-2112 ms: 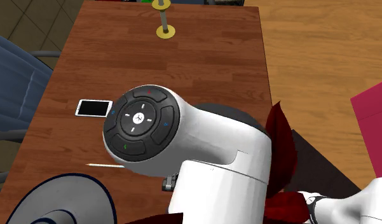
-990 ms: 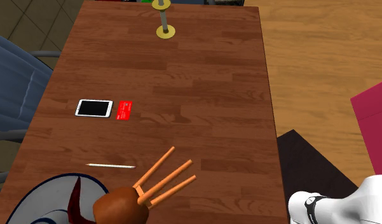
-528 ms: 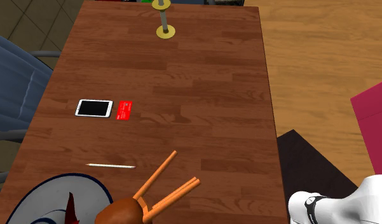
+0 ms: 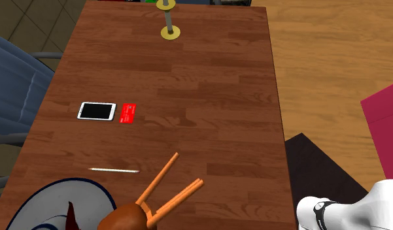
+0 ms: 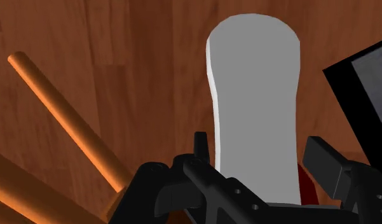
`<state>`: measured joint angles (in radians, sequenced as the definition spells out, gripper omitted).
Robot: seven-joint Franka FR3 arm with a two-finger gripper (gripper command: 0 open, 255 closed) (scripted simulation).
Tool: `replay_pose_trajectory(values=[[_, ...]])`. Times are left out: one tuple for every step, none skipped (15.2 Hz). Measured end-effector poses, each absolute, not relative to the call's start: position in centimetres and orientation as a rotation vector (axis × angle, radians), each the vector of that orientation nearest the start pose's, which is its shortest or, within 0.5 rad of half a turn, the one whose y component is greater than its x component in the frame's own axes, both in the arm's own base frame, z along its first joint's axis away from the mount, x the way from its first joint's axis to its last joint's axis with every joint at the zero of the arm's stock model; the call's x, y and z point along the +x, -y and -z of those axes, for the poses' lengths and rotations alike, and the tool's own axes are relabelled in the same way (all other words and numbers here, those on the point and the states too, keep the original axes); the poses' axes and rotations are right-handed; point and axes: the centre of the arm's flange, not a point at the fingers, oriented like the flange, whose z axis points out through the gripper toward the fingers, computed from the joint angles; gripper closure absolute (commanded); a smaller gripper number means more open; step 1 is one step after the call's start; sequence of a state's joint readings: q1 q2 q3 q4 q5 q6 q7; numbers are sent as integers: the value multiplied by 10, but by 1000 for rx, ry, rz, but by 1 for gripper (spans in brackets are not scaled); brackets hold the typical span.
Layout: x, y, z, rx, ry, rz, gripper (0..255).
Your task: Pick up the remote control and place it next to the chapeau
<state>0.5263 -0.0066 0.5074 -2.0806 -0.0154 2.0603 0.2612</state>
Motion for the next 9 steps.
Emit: replay_pose_trajectory(values=[[279,-466,-423,-2926,1203,-3,255],[279,-466,-418,-2926,1203,-3,255],[279,-465,-412,-2926,1203,-1,255],[279,-467,-409,-2923,1203,5,255],[279,-467,-405,-2923,1202,8,255],[279,-468,-400,-2923,1201,9,255],[280,-468,-395,-2924,1200,8,255],[280,-467,-391,-2921,1202,10,255],[279,-465,-385,-2923,1202,10,255]])
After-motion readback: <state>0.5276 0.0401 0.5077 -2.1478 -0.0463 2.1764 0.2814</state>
